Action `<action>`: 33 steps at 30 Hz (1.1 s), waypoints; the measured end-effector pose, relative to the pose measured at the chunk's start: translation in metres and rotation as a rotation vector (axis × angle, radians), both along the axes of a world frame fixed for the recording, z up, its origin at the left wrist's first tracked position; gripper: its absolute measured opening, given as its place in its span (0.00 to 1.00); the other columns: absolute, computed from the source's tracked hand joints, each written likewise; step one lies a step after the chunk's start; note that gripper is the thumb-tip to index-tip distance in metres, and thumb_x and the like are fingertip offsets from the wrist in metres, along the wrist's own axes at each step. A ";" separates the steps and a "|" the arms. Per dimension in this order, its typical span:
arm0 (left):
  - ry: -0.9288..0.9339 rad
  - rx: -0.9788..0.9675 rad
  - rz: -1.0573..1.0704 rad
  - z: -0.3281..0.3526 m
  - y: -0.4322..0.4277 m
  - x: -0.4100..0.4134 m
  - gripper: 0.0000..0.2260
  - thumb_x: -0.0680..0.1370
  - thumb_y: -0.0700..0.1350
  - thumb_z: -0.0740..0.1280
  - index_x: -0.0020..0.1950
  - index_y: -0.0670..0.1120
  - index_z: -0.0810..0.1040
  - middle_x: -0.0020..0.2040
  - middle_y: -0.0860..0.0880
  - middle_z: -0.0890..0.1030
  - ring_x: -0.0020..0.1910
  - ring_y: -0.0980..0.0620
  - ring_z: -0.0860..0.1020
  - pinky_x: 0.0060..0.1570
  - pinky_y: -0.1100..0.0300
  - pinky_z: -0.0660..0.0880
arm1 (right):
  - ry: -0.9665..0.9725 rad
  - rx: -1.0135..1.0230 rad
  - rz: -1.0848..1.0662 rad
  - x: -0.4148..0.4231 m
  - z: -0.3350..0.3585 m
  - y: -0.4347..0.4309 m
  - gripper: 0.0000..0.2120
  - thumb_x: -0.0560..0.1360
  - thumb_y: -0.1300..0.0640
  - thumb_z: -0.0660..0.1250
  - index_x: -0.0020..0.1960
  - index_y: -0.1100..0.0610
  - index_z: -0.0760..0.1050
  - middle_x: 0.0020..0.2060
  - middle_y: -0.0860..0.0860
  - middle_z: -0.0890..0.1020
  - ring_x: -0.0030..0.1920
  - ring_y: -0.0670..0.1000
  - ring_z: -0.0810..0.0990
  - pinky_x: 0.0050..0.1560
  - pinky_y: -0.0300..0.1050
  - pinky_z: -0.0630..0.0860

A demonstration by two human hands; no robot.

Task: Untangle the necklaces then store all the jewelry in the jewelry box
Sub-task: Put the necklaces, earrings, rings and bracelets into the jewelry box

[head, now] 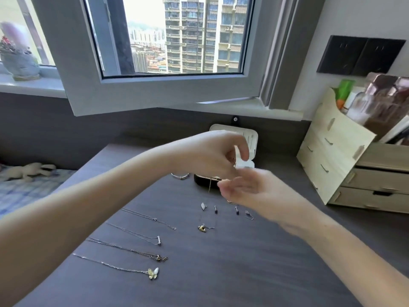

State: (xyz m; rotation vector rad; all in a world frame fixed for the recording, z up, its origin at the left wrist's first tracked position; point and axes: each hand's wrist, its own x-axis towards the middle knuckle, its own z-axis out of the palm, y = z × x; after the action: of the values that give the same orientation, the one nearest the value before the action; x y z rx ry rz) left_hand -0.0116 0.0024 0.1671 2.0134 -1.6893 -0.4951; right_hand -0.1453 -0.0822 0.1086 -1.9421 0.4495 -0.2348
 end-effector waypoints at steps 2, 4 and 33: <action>-0.001 -0.017 -0.005 0.012 -0.003 -0.001 0.12 0.72 0.40 0.68 0.53 0.51 0.74 0.35 0.54 0.76 0.30 0.59 0.72 0.31 0.66 0.69 | -0.103 0.134 0.013 0.004 0.017 0.003 0.02 0.75 0.60 0.68 0.44 0.56 0.80 0.40 0.49 0.84 0.44 0.46 0.83 0.49 0.37 0.78; 0.051 -0.069 0.011 0.024 -0.006 0.001 0.08 0.73 0.41 0.66 0.52 0.50 0.76 0.35 0.54 0.77 0.32 0.56 0.75 0.36 0.62 0.72 | -0.172 0.229 -0.021 0.011 0.031 0.000 0.05 0.75 0.62 0.67 0.41 0.62 0.79 0.34 0.54 0.82 0.36 0.50 0.81 0.43 0.40 0.80; -0.577 -0.426 0.328 -0.151 -0.165 0.153 0.06 0.65 0.40 0.58 0.35 0.47 0.73 0.32 0.52 0.74 0.35 0.47 0.71 0.42 0.55 0.60 | -0.308 -0.074 -0.263 0.182 0.109 -0.175 0.15 0.80 0.53 0.62 0.42 0.63 0.78 0.33 0.56 0.81 0.33 0.52 0.81 0.43 0.50 0.81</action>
State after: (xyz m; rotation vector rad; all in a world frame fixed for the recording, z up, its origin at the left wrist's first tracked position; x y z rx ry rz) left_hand 0.1411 -0.1629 0.0159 2.1465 -1.5271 0.5639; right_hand 0.0371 -0.2575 0.2176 -1.8742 0.4942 -0.7182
